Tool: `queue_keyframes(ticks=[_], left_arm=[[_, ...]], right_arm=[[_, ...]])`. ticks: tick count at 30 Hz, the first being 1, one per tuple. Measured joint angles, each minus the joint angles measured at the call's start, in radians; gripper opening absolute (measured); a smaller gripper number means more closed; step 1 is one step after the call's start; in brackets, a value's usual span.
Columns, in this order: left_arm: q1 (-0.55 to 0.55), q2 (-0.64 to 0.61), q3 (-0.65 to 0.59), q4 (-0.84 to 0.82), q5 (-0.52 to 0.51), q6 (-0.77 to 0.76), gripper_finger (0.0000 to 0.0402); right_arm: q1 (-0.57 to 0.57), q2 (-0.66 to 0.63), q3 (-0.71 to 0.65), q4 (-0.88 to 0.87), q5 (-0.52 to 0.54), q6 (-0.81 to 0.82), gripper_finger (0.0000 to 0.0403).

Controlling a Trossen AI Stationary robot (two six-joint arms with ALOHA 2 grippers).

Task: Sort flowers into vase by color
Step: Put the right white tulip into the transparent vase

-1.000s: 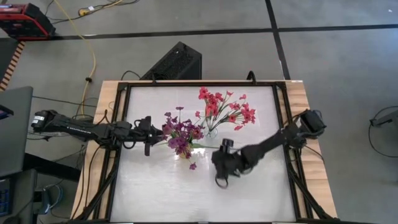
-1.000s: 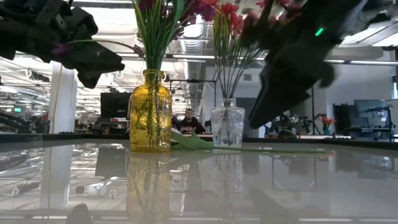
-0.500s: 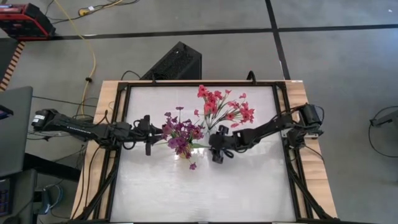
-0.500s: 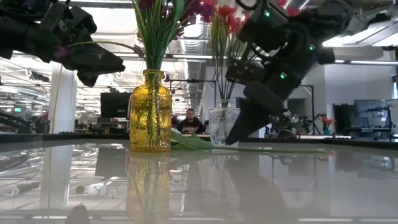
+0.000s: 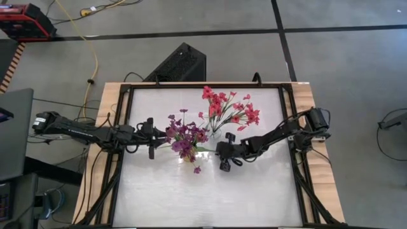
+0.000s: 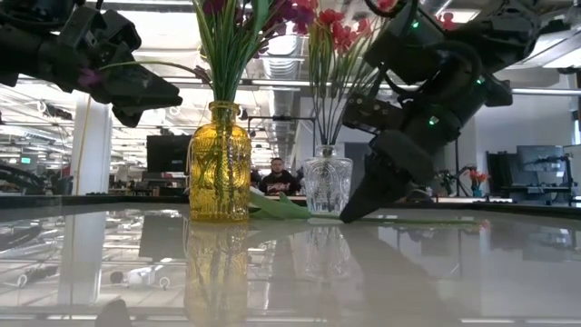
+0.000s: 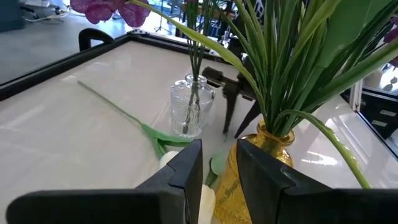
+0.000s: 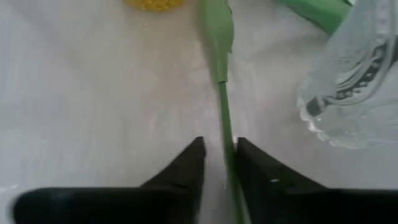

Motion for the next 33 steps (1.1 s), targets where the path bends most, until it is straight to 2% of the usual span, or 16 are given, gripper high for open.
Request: queue_keyframes(ticks=[5, 7, 12, 16, 19, 22, 25, 29, 33], left_arm=[[0.0, 0.0, 0.0, 0.0, 0.0, 0.0, 0.0087], [0.0, 0.0, 0.0, 0.0, 0.0, 0.0, 0.0087], [0.0, 0.0, 0.0, -0.008, 0.0, 0.0, 0.0087], [0.0, 0.0, 0.0, -0.026, 0.0, -0.001, 0.0087], [0.0, 0.0, 0.0, -0.038, 0.0, -0.001, 0.0087], [0.0, 0.0, 0.0, -0.039, 0.0, 0.0, 0.0087], [0.0, 0.0, 0.0, -0.032, 0.0, 0.0, 0.0087], [0.0, 0.0, 0.0, -0.019, 0.0, -0.001, 0.0087], [0.0, 0.0, 0.0, 0.002, 0.001, -0.007, 0.0087]], right_arm=[[0.04, -0.001, 0.001, -0.018, 0.011, 0.034, 0.003], [0.053, -0.002, 0.0, -0.024, 0.031, 0.105, 0.0015], [0.089, -0.047, 0.001, -0.15, 0.036, 0.349, 0.0019], [0.167, -0.116, -0.003, -0.307, 0.043, 0.52, 0.0016], [0.25, -0.178, -0.009, -0.38, 0.091, 0.626, 0.0016], [0.321, -0.243, -0.004, -0.382, 0.152, 0.688, 0.0016], [0.359, -0.279, -0.003, -0.403, 0.159, 0.72, 0.0029], [0.374, -0.298, -0.004, -0.4, 0.127, 0.728, 0.0062], [0.348, -0.297, -0.004, -0.42, 0.038, 0.729, 0.0087]])
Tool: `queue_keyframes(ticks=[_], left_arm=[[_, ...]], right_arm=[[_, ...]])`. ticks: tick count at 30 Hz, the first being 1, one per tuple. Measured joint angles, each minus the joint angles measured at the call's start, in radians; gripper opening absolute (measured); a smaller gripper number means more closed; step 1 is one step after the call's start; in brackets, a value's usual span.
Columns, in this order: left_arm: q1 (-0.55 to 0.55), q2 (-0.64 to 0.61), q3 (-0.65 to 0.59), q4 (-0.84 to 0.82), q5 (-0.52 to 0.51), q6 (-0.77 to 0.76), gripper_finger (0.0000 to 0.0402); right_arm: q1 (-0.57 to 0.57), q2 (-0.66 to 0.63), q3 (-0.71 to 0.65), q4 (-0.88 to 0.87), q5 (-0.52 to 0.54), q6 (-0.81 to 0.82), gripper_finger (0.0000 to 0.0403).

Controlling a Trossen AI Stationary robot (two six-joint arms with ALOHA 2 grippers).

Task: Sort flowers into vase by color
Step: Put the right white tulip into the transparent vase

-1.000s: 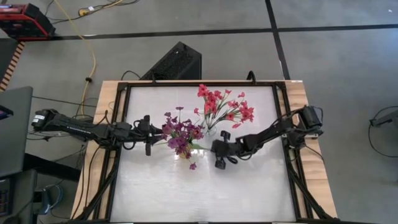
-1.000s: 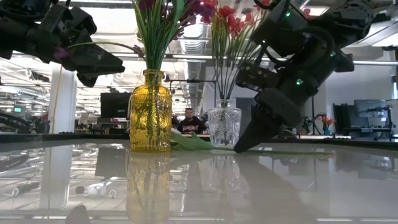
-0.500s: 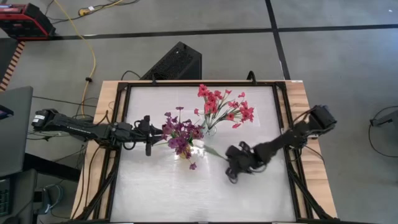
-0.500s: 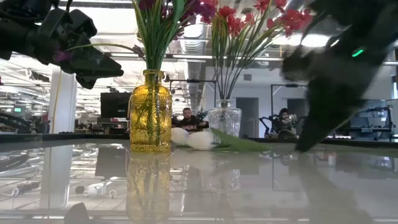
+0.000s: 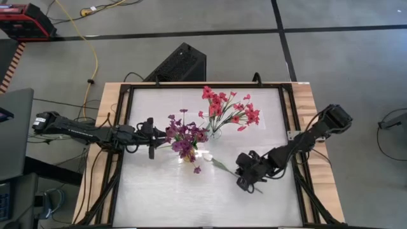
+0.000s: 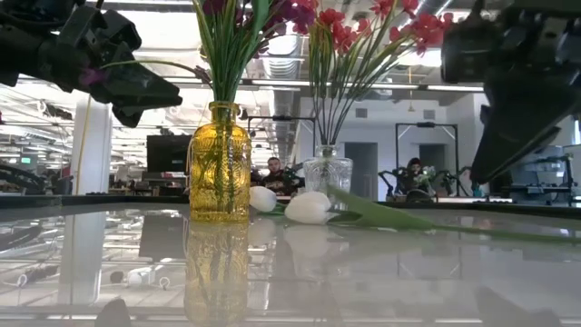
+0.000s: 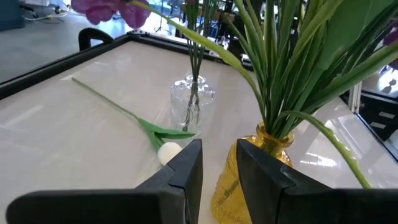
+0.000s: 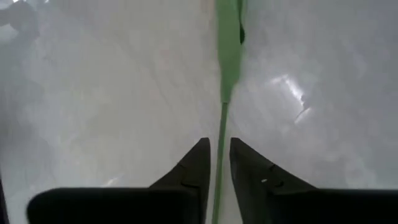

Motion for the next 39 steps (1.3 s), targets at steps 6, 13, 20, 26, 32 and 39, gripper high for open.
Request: queue_keyframes(ticks=[6, 13, 20, 26, 32, 39], left_arm=[[0.0, 0.0, 0.0, -0.001, 0.0, -0.011, 0.0087], [0.0, 0.0, 0.0, 0.002, 0.0, -0.005, 0.0087], [0.0, 0.0, 0.0, 0.009, 0.0, 0.0, 0.0087], [0.0, 0.0, 0.0, 0.007, 0.0, 0.0, 0.0087], [0.0, 0.0, 0.0, 0.006, 0.0, 0.009, 0.0087], [0.0, 0.0, 0.0, 0.002, 0.0, 0.024, 0.0087]], right_arm=[[-0.045, 0.001, 0.0, 0.002, -0.123, 0.0, 0.0132], [-0.099, 0.025, 0.002, 0.033, -0.266, -0.01, 0.019], [-0.146, 0.108, 0.037, 0.03, -0.298, -0.094, 0.0196], [-0.175, 0.209, 0.132, -0.05, -0.324, -0.189, 0.018], [-0.149, 0.307, 0.249, -0.172, -0.304, -0.217, 0.0165], [-0.063, 0.454, 0.389, -0.317, -0.147, -0.183, 0.0133]])
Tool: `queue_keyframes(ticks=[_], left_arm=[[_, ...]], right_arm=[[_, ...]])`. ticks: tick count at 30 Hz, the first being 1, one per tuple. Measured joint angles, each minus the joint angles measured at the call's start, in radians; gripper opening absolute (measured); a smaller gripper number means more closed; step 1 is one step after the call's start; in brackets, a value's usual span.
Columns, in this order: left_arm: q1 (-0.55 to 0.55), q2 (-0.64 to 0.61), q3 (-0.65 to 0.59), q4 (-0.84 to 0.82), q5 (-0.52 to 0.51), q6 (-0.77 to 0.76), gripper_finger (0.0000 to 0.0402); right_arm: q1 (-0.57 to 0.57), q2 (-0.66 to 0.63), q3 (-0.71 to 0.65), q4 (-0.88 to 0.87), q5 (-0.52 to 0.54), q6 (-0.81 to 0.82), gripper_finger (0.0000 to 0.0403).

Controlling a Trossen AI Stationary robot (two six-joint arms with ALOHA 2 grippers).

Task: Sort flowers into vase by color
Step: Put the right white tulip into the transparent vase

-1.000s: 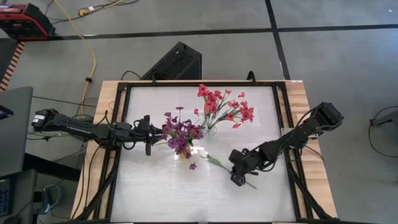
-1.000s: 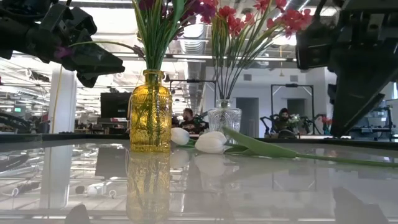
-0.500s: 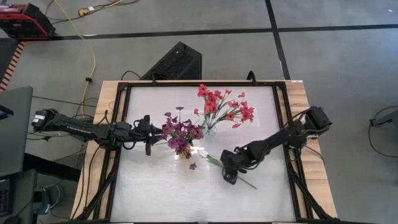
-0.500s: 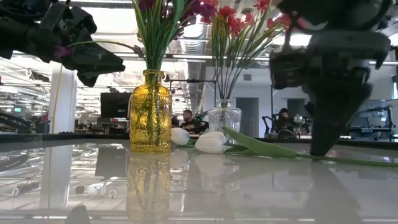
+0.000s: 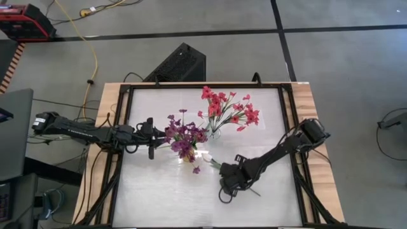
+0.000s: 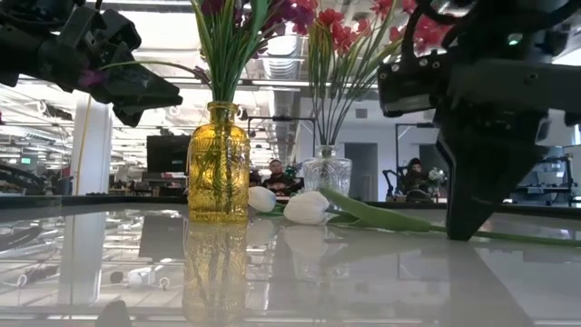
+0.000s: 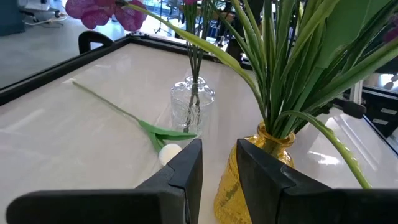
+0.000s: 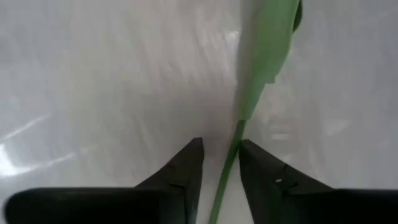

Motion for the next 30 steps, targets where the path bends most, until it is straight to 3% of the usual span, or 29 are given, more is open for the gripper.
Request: queue_keyframes(ticks=[3, 8, 13, 15, 20, 25, 30], left_arm=[[0.0, 0.0, 0.0, 0.0, 0.0, -0.001, 0.0087], [0.0, 0.0, 0.0, 0.0, 0.0, -0.007, 0.0087], [0.0, 0.0, 0.0, 0.0, 0.0, -0.014, 0.0087], [0.0, 0.0, 0.0, 0.0, 0.0, -0.015, 0.0087], [0.0, 0.0, 0.0, -0.003, 0.0, -0.012, 0.0087], [0.0, 0.0, 0.0, -0.004, 0.0, -0.005, 0.0087], [0.0, 0.0, 0.0, -0.004, 0.0, 0.0, 0.0087]], right_arm=[[0.019, 0.033, 0.04, -0.055, 0.042, 0.058, 0.0099], [0.014, 0.015, 0.056, -0.108, 0.022, 0.159, 0.002], [0.014, -0.071, 0.046, -0.18, 0.04, 0.23, 0.0017], [0.031, -0.125, 0.041, -0.209, 0.127, 0.235, 0.0015], [0.094, -0.279, -0.032, -0.129, 0.484, 0.256, 0.0014], [0.13, -0.429, -0.197, 0.185, 0.768, 0.154, 0.0014], [0.134, -0.526, -0.362, 0.528, 0.886, -0.05, 0.0014]])
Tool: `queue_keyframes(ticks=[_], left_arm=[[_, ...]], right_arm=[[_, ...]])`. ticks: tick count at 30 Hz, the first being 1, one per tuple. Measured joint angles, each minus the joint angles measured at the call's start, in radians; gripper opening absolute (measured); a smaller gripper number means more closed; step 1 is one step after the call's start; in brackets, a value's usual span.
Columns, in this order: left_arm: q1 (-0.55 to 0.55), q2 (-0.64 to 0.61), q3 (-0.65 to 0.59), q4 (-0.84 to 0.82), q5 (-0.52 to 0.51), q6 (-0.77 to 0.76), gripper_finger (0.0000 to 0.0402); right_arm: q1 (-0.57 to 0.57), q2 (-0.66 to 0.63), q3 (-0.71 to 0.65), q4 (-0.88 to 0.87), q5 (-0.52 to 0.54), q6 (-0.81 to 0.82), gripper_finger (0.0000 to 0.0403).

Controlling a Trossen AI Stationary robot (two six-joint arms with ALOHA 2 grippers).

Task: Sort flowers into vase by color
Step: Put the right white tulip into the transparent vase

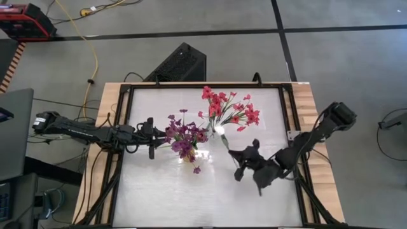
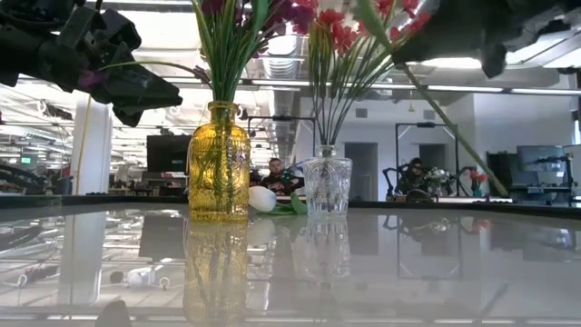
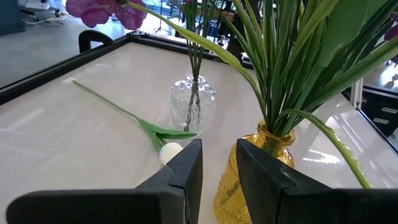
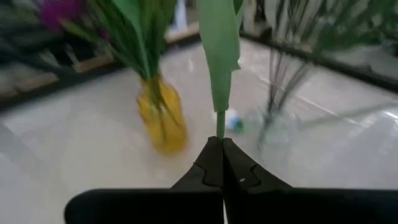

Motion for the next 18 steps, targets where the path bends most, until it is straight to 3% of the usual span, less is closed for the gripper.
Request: queue_keyframes(ticks=[5, 8, 11, 14, 18], left_arm=[[0.0, 0.0, 0.0, 0.0, 0.0, 0.0, 0.0087], [0.0, 0.0, 0.0, 0.0, 0.0, 0.0, 0.0087], [0.0, 0.0, 0.0, 0.001, -0.001, -0.006, 0.0087], [0.0, 0.0, 0.0, 0.002, -0.001, -0.006, 0.0087], [0.0, 0.0, 0.0, 0.001, -0.001, -0.006, 0.0087]], right_arm=[[-0.043, -0.037, -0.082, 0.321, -0.02, -0.278, 0.0014], [-0.082, -0.04, -0.094, 0.533, -0.123, -0.508, 0.0014], [-0.133, -0.032, -0.094, 0.721, -0.301, -0.703, 0.0014], [-0.195, -0.034, -0.094, 0.804, -0.451, -0.806, 0.0014], [-0.271, -0.03, -0.094, 0.819, -0.536, -0.859, 0.0014]])
